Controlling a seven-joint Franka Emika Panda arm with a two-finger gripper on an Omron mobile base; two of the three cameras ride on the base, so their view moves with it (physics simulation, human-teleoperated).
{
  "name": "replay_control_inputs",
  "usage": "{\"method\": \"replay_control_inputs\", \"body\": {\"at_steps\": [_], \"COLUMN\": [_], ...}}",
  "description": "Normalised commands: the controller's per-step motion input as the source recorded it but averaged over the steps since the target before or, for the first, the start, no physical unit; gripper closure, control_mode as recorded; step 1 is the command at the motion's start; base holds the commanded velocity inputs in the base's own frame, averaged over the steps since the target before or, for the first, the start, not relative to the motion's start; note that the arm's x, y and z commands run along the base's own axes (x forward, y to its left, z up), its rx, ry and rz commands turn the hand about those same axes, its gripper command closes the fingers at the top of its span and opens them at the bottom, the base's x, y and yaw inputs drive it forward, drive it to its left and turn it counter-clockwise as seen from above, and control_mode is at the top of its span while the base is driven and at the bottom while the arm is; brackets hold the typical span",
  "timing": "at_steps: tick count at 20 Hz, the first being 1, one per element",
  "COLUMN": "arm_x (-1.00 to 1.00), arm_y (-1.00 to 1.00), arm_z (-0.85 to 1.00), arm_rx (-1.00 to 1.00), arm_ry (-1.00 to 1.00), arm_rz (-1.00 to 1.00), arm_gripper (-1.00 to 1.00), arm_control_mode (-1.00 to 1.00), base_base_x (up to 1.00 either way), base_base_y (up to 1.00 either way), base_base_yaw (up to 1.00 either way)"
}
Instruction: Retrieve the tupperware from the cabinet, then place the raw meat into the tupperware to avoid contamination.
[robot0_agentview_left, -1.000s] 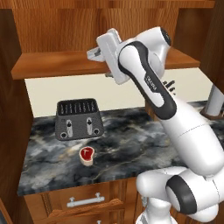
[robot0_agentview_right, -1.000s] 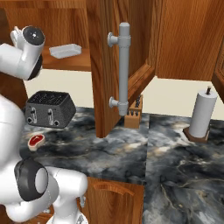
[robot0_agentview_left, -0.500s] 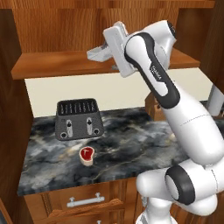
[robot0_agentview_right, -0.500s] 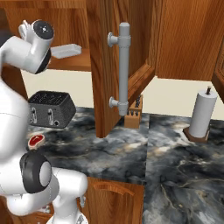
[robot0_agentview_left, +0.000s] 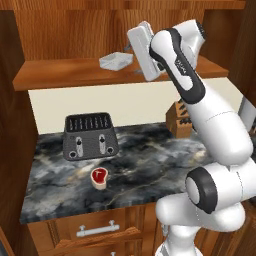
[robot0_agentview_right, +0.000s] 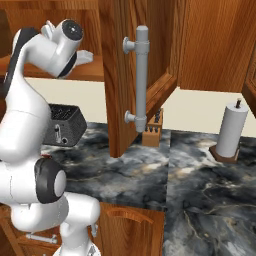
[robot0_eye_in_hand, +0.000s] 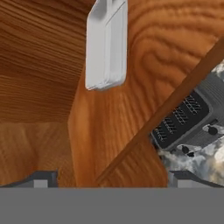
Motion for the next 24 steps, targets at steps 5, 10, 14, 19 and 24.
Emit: {"method": "replay_control_inputs", "body": {"at_steps": [5,10,14,19,24], "arm_x": [0.49,0.47,0.45,0.42,0.33], "arm_y": [-0.23,-0.09,-0.08,-0.04,0.00], "arm_z": [0.05,0.01,0.00,-0.03,-0.23], "arm_rx": [0.00,0.00,-0.01,-0.04,-0.08], "arm_ry": [0.08,0.12,0.12,0.07,0.02], "arm_rz": [0.00,0.00,0.00,0.00,0.00], "arm_gripper": [-1.00,-1.00,-1.00,-1.00,-1.00], "arm_control_mode": [-1.00,-1.00,-1.00,-1.00,-1.00], "base_base_x": [0.00,0.00,0.00,0.00,0.00], "base_base_y": [0.00,0.00,0.00,0.00,0.00], "base_base_yaw": [0.00,0.00,0.00,0.00,0.00]}}
